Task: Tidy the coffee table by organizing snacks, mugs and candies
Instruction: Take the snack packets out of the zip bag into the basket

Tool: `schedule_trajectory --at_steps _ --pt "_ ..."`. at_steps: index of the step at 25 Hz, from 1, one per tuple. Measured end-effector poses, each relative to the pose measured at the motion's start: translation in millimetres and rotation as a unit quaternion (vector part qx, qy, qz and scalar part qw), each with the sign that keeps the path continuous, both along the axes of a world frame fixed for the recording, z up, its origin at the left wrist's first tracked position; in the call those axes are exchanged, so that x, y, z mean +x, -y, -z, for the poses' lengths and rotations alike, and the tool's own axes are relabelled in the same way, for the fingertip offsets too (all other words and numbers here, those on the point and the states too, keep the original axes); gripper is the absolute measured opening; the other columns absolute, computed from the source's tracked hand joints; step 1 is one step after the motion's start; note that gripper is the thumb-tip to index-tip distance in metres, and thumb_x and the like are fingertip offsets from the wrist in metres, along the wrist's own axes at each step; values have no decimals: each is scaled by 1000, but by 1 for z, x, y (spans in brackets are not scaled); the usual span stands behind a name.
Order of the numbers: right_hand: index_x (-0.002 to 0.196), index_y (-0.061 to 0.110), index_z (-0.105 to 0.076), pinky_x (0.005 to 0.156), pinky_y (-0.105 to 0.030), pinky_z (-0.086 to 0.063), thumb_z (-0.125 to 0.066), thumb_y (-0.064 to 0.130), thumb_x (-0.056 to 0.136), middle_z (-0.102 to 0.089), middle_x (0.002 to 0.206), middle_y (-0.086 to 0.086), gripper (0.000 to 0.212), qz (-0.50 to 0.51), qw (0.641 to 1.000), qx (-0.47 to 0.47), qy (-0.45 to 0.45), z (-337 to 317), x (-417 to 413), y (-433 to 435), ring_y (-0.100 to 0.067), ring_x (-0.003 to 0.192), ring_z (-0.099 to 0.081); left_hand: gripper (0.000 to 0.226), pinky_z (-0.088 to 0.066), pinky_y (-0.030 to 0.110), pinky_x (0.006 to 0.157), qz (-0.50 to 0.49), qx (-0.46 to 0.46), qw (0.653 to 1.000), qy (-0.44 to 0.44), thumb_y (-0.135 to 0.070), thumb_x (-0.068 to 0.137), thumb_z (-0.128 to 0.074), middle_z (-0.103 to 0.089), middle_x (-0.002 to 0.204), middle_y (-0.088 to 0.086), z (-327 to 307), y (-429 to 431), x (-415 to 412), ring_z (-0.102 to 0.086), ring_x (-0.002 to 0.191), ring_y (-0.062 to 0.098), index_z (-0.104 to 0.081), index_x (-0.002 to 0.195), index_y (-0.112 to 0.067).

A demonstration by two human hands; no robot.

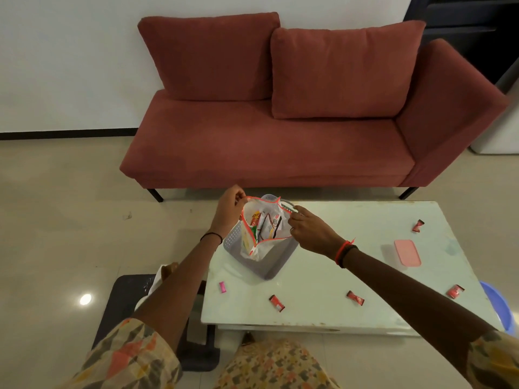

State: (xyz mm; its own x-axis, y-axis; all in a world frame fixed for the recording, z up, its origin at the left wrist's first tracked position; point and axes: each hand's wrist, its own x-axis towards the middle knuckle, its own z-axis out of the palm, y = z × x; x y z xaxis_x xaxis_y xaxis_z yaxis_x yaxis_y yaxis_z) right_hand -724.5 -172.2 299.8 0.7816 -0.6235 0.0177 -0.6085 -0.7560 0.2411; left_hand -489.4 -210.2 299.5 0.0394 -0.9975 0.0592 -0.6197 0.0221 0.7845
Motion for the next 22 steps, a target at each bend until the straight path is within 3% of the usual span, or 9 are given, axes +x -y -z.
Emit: schedule_trajectory --at_steps 1,3,4,6,8,10,13,17,22 --pt "66 18 -75 88 -33 -55 -80 12 58 -71 73 -1 11 22 1000 9 16 0 10 0 -20 77 -68 9 -45 34 55 0 -9 1000 5 -9 90 -55 -52 75 9 3 1 -1 -51 63 23 -51 83 -6" --pt "92 11 -74 83 -33 -53 -67 8 73 -70 94 -7 21 116 985 87 90 1 38 4 -23 88 -65 8 -42 23 58 -6 -26 1000 9 -11 91 -56 -53 79 7 8 3 -3 -49 67 18 -52 85 -7" --pt "105 7 -69 83 -36 -52 -59 7 81 -66 105 -11 26 186 960 153 145 1 54 9 -26 96 -63 8 -40 17 58 -8 -29 1000 8 -12 91 -56 -53 80 5 11 4 -4 -49 68 15 -52 86 -8" --pt "111 -1 -62 85 -40 -50 -50 10 91 -63 111 -20 26 307 873 302 229 7 86 24 -34 100 -61 8 -40 14 59 -6 -28 1000 1 -13 91 -57 -54 82 3 16 8 -4 -49 69 12 -54 88 -6" --pt "107 -4 -63 86 -37 -48 -50 15 93 -66 109 -22 27 350 826 391 206 19 111 39 -33 92 -61 7 -43 15 61 -6 -21 1000 -3 -12 90 -57 -54 82 2 22 11 -4 -50 69 10 -54 89 -5" --pt "109 -3 -63 91 -34 -46 -52 16 92 -67 113 -20 27 356 818 425 153 36 128 46 -28 92 -59 5 -44 15 61 -7 -12 1000 -9 -10 90 -57 -54 82 1 26 13 -2 -50 69 8 -53 88 -9" --pt "121 1 -59 103 -36 -42 -55 17 90 -62 124 -17 35 369 807 455 78 65 143 50 -31 117 -57 8 -43 12 61 -10 3 1000 -4 -12 90 -58 -54 81 1 33 15 7 -50 67 7 -51 86 -11" --pt "127 1 -54 105 -37 -41 -58 11 88 -59 128 -17 40 393 790 461 93 86 163 56 -31 121 -55 9 -42 11 60 -29 9 1000 1 -13 90 -58 -53 79 1 40 20 18 -50 68 12 -54 89 -5" --pt "139 2 -40 108 -41 -38 -38 2 94 -51 139 -20 45 390 802 439 115 91 180 75 -32 128 -50 10 -44 6 58 -12 -5 1000 -21 -13 90 -57 -50 72 -6 33 42 35 -49 61 4 -50 83 -13"
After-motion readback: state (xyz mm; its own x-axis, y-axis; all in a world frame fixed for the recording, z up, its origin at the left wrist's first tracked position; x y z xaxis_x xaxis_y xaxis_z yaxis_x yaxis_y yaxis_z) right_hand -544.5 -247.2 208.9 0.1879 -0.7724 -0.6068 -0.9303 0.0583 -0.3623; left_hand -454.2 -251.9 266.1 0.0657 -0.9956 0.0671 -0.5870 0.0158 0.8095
